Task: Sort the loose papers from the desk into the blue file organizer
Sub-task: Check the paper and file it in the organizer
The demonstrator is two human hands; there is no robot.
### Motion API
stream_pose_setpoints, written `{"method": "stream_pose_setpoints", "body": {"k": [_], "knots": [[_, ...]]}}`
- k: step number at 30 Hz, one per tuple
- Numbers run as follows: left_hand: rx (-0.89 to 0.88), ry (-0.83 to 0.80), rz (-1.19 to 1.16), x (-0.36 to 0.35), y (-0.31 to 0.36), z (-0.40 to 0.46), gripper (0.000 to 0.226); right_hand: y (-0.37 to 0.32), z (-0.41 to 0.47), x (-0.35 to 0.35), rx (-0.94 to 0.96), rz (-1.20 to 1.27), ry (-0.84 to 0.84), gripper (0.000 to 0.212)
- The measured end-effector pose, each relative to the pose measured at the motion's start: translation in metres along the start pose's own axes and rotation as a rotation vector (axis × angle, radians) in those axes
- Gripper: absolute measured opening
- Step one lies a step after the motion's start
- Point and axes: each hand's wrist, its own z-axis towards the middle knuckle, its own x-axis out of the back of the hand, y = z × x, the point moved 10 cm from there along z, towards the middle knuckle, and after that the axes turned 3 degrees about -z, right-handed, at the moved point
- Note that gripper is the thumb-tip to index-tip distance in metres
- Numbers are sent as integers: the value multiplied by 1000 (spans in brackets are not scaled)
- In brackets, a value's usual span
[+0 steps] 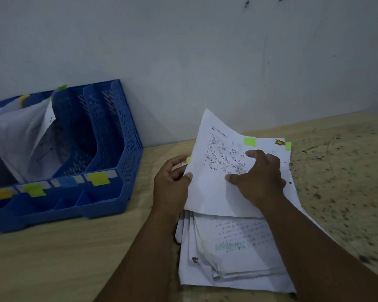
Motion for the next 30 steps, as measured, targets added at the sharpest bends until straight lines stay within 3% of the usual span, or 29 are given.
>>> {"method": "stream_pose_setpoints", "body": {"k": [6, 9, 14, 18, 25, 30], "knots": [[135, 47, -240, 12, -6, 2, 41, -2, 1, 1, 24, 25, 17, 69], [166, 51, -296, 18, -6, 5, 41, -10, 0, 2, 99, 164, -1, 59], [265, -50, -301, 18, -8, 4, 50, -31, -7, 17, 259, 334, 85, 39], [397, -96, -232, 16, -12, -12, 27, -51, -18, 22, 363, 405, 76, 36], [224, -56, -19, 23, 15, -10, 16, -76, -30, 24, 445, 462, 90, 33], [82, 90, -45, 52, 45, -6, 23, -113, -39, 14, 476, 481, 54, 29]]}}
